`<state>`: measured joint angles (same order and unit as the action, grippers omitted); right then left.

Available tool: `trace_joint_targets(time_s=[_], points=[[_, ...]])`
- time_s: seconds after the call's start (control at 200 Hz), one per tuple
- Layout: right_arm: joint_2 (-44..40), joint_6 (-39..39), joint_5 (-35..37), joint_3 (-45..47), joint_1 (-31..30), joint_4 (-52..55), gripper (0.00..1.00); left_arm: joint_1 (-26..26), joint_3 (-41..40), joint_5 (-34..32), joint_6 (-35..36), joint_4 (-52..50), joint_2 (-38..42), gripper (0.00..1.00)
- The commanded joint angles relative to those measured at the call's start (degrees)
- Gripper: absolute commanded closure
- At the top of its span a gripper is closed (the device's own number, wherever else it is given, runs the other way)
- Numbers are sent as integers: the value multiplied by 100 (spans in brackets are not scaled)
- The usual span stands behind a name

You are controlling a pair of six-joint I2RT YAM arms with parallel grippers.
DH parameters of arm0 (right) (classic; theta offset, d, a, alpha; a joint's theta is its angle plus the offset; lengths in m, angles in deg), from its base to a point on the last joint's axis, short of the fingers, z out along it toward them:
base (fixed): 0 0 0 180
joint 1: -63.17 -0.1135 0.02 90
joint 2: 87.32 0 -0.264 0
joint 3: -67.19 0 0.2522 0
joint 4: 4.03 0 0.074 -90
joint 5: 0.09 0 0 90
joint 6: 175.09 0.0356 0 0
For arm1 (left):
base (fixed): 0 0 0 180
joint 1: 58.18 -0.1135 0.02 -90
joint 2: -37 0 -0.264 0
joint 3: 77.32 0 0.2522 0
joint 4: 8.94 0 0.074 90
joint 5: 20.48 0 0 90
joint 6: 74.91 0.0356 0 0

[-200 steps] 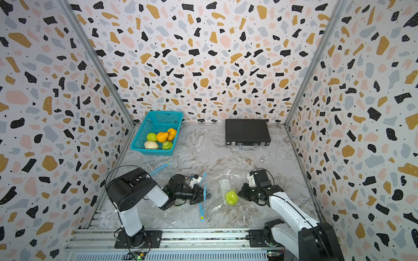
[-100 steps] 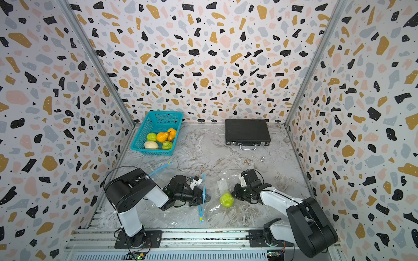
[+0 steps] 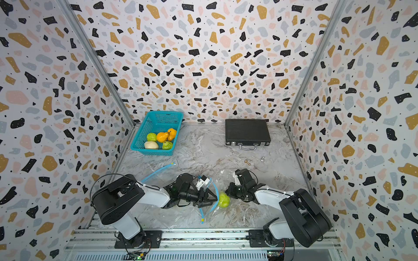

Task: Open the zip-top bag and take out the pear
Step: Pick up the pear from the zipper food storage bag.

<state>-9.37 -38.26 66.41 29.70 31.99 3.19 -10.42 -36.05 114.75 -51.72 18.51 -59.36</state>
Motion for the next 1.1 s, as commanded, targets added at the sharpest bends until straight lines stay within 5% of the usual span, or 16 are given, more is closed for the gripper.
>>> trace_joint_targets(time_s=[0.0, 0.26, 0.426, 0.536, 0.851, 1.091], points=[[37, 138, 113, 35, -81, 19, 100, 51, -60, -15, 117, -98, -117, 32], [-832, -320, 473, -261, -24, 1326, 100, 34, -456, -451, -78, 150, 190, 37], [-1921, -810, 693, -748, -11, 2566, 68, 35, -459, -547, 103, -166, 401, 42], [-2234, -1053, 29, -1073, -110, 2932, 57, 39, -492, -612, 172, -229, 438, 46], [-1664, -720, 268, -1364, -1594, 2643, 53, 25, -468, -647, 264, -318, 468, 49], [-1014, -655, 556, -1477, -1889, 2487, 53, 13, -440, -636, 385, -503, 539, 50]])
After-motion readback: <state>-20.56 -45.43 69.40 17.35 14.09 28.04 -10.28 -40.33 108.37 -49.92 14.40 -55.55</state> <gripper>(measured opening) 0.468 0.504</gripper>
